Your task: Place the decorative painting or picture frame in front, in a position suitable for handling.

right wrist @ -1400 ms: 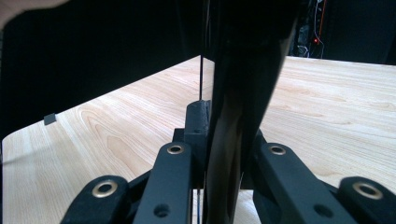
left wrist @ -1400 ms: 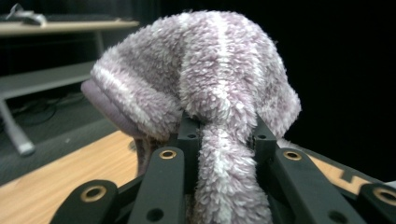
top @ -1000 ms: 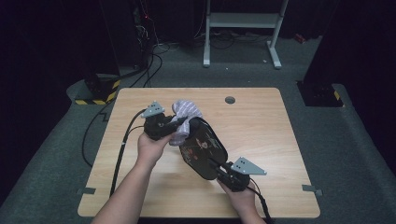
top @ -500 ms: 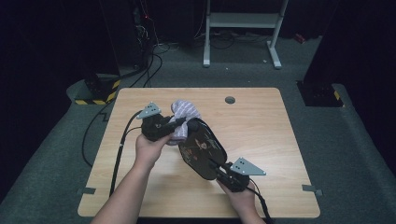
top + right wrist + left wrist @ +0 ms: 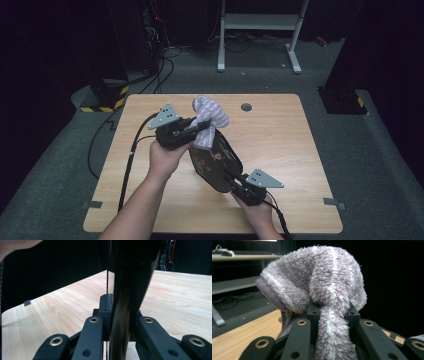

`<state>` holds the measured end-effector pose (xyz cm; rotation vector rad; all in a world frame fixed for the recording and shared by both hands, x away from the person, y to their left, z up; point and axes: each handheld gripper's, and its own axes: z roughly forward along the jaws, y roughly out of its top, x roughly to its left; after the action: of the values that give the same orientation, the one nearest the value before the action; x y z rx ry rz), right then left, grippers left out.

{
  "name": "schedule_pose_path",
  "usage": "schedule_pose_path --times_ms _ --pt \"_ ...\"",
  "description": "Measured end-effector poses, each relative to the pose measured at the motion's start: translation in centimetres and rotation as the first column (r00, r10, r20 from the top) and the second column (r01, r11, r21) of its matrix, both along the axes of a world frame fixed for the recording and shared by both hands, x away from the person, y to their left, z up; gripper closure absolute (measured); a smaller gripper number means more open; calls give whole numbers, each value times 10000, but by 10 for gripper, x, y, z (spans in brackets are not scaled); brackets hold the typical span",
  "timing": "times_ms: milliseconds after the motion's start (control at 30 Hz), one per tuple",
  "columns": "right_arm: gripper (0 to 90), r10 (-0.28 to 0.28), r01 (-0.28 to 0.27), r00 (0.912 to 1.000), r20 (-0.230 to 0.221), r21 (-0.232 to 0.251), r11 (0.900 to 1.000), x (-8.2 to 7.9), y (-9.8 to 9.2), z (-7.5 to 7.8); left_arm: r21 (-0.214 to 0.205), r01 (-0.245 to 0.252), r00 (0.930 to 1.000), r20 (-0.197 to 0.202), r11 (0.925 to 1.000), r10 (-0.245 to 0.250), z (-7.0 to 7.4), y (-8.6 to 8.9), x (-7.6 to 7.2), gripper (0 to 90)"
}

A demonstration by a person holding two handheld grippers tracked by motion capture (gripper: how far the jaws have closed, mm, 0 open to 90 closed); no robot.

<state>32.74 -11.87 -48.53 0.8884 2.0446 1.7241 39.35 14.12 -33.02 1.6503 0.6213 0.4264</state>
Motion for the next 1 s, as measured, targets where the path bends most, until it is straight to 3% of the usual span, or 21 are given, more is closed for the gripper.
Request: schedule_pose_path --times_ms 200,333,433,533,633,667,700,733,767,833,900,933,1000 --pt "803 -56 57 9999 -88 109 9999 1 -2 -1 247 512 9978 405 9984 -522 4 -20 -13 728" --pt "803 -52 53 10000 -75 106 9999 2 -2 -1 427 673 9953 673 9968 -700 7 -26 -19 727" --pt "803 -26 26 10000 -71 93 10000 2 -1 -1 342 989 9918 781 9945 -1013 10 -25 -23 725" --pt "803 -14 14 10000 -30 72 10000 2 0 0 195 662 9937 889 9976 -677 12 -17 -23 722" --pt "803 17 -17 10000 23 26 10000 1 1 0 -32 6 9967 812 10000 -4 9 8 -21 720" --pt "803 17 -17 10000 21 30 10000 1 1 0 -32 6 9967 812 10000 -4 9 8 -21 719" --pt "803 17 -17 10000 20 30 10000 1 0 0 -77 -382 9967 712 9992 387 4 22 -18 719" --pt "803 17 -17 10000 20 30 10000 1 0 0 -77 -382 9967 712 9992 387 4 22 -18 718" --pt "803 16 -16 10000 7 34 10000 1 0 0 -107 -669 9965 488 9977 673 -4 36 -13 718" --pt "803 36 -36 10000 9 49 10000 2 0 0 -99 -877 9960 176 9961 879 -14 47 -5 718" --pt "803 27 -27 10000 27 40 10000 2 1 0 -90 -959 9954 -2 9954 959 -19 51 -1 718" --pt "803 28 -29 10000 37 39 10000 2 1 0 -64 -932 9949 -400 9956 929 -31 59 6 716" --pt "803 28 -28 10000 32 41 10000 2 1 0 -103 -854 9946 -605 9963 846 -37 61 10 712"
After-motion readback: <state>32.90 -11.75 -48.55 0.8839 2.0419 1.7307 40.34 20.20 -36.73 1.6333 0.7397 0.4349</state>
